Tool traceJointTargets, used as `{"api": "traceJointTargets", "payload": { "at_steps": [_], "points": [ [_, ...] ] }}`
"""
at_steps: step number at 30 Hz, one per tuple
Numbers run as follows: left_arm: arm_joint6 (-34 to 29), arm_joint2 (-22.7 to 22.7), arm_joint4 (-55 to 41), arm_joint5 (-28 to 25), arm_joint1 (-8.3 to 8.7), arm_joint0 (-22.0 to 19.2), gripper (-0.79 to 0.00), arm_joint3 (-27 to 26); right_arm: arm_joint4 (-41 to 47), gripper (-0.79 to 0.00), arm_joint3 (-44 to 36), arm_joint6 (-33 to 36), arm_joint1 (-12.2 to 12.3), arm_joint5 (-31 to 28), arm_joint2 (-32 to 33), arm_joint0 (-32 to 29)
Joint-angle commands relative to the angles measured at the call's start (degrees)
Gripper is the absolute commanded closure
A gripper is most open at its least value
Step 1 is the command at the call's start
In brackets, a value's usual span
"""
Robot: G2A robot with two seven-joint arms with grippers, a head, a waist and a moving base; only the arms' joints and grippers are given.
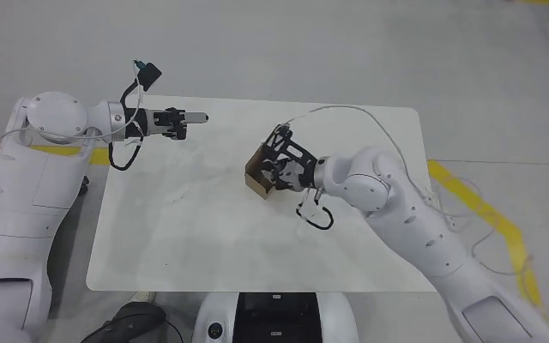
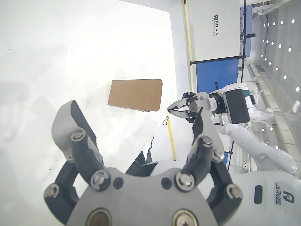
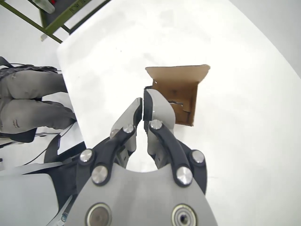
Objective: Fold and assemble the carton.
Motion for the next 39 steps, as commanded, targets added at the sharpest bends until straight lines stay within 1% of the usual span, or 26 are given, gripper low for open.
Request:
{"api": "traceJointTargets", "payload": {
  "at_steps": [1,4,11,19,24,34,38,39],
  "points": [
    [0.00,0.00,0.00,0.00,0.00,0.00,-0.785,0.00,-1.46,0.000,0.02,1.42,-0.32,1.21,-1.31,0.74],
    [0.00,0.00,0.00,0.00,0.00,0.00,-0.785,0.00,-3.80,0.000,0.59,3.32,-1.01,2.82,-3.87,1.98],
    [0.00,0.00,0.00,0.00,0.00,0.00,-0.785,0.00,-6.71,0.000,2.81,3.93,-2.96,6.62,-8.27,4.78],
    [0.00,0.00,0.00,0.00,0.00,0.00,-0.785,0.00,-7.56,0.000,9.09,5.22,-5.83,8.55,-12.68,9.17],
    [0.00,0.00,0.00,0.00,0.00,0.00,-0.785,0.00,-7.51,0.000,12.47,7.33,-7.64,10.00,-14.60,11.96],
    [0.00,0.00,0.00,0.00,0.00,0.00,-0.785,0.00,-7.08,0.000,17.94,10.35,-11.08,10.64,-17.89,15.89],
    [0.00,0.00,0.00,0.00,0.00,0.00,-0.785,0.00,-7.03,0.000,18.64,9.46,-11.97,10.53,-18.03,16.45],
    [0.00,0.00,0.00,0.00,0.00,0.00,-0.785,0.00,-7.06,0.000,18.48,8.99,-12.05,9.60,-17.99,16.42]
  ]
}}
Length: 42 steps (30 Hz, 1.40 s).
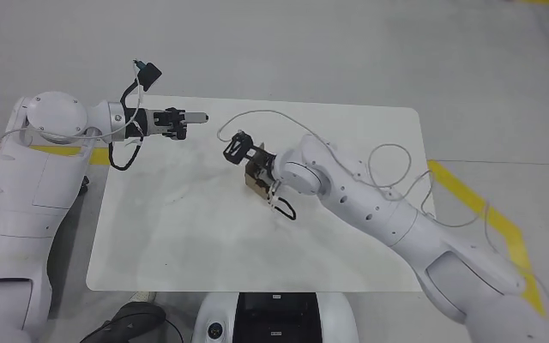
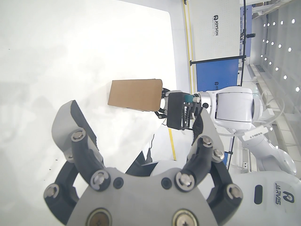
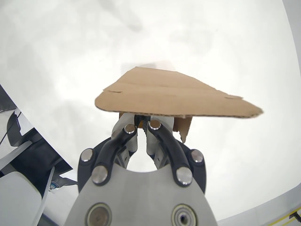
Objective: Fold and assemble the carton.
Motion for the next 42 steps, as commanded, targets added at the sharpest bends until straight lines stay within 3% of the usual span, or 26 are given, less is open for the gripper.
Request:
{"api": "traceJointTargets", "payload": {
  "at_steps": [1,8,15,19,30,42],
  "points": [
    [0.00,0.00,0.00,0.00,0.00,0.00,-0.785,0.00,-0.10,0.000,0.05,-0.50,-0.09,-1.37,0.24,-0.06],
    [0.00,0.00,0.00,0.00,0.00,0.00,-0.785,0.00,-2.55,0.000,-0.40,-0.23,0.55,-6.78,2.05,-0.17],
    [0.00,0.00,0.00,0.00,0.00,0.00,-0.785,0.00,-5.08,0.000,-2.32,2.32,1.63,-17.48,2.90,-0.11],
    [0.00,0.00,0.00,0.00,0.00,0.00,-0.785,0.00,-4.99,0.000,-2.07,1.97,1.85,-20.35,3.29,-0.63],
    [0.00,0.00,0.00,0.00,0.00,0.00,-0.785,0.00,-2.85,0.000,-1.11,0.12,0.66,-19.62,1.52,-3.02],
    [0.00,0.00,0.00,0.00,0.00,0.00,-0.785,0.00,-0.59,0.000,1.40,-4.36,-2.38,-11.35,0.24,-2.66]
  ]
}}
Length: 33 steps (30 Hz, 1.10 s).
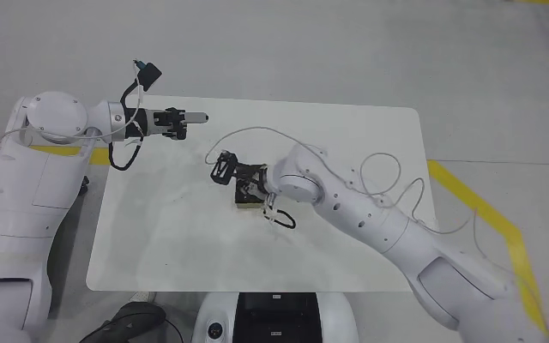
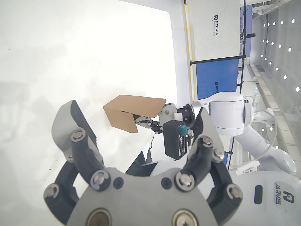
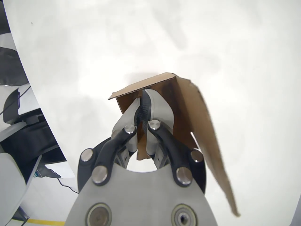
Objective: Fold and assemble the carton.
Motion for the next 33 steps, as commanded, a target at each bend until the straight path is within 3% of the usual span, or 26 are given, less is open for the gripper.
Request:
{"api": "traceJointTargets", "payload": {
  "at_steps": [1,9,18,27,33],
  "points": [
    [0.00,0.00,0.00,0.00,0.00,0.00,-0.785,0.00,0.11,0.000,0.30,-0.57,-0.64,1.55,-0.28,0.44],
    [0.00,0.00,0.00,0.00,0.00,0.00,-0.785,0.00,-0.65,0.000,-0.35,1.85,-2.50,5.88,-1.44,1.60],
    [0.00,0.00,0.00,0.00,0.00,0.00,-0.785,0.00,-1.81,0.000,-9.58,8.05,-0.76,3.39,2.77,0.07],
    [0.00,0.00,0.00,0.00,0.00,0.00,-0.785,0.00,-5.61,0.000,-17.36,3.60,1.61,2.77,10.41,-3.70],
    [0.00,0.00,0.00,0.00,0.00,0.00,-0.785,0.00,-6.25,0.000,-10.45,-1.27,1.44,0.35,12.27,-2.03]
  ]
}}
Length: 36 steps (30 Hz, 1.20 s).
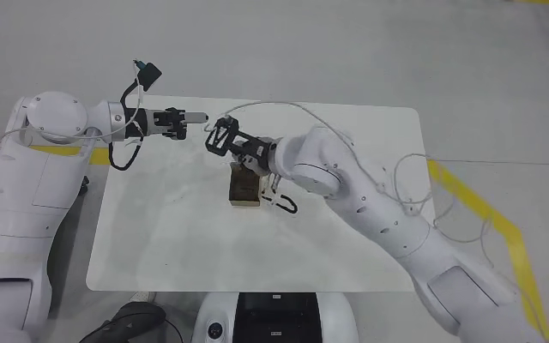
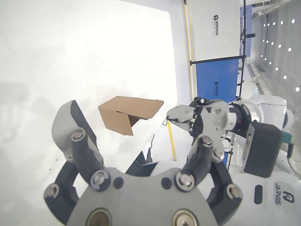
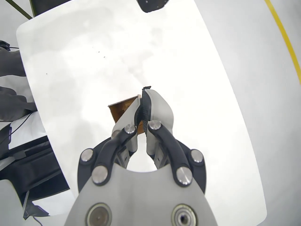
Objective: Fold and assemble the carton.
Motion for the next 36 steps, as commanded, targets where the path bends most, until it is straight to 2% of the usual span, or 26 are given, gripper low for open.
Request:
{"api": "traceJointTargets", "payload": {
  "at_steps": [1,8,21,27,36],
  "points": [
    [0.00,0.00,0.00,0.00,0.00,0.00,-0.785,0.00,1.51,0.000,3.98,-2.14,-0.30,-1.08,0.41,0.90],
    [0.00,0.00,0.00,0.00,0.00,0.00,-0.785,0.00,5.90,0.000,15.80,-2.82,-1.67,-3.85,-0.73,3.91],
    [0.00,0.00,0.00,0.00,0.00,0.00,-0.785,0.00,9.96,0.000,25.80,-5.44,-2.79,-8.92,-1.78,4.11],
    [0.00,0.00,0.00,0.00,0.00,0.00,-0.785,0.00,10.92,0.000,27.04,-5.20,-2.89,-9.93,-1.57,4.04],
    [0.00,0.00,0.00,0.00,0.00,0.00,-0.785,0.00,11.73,0.000,23.10,-1.56,-1.13,-9.24,1.03,-0.54]
  ]
}}
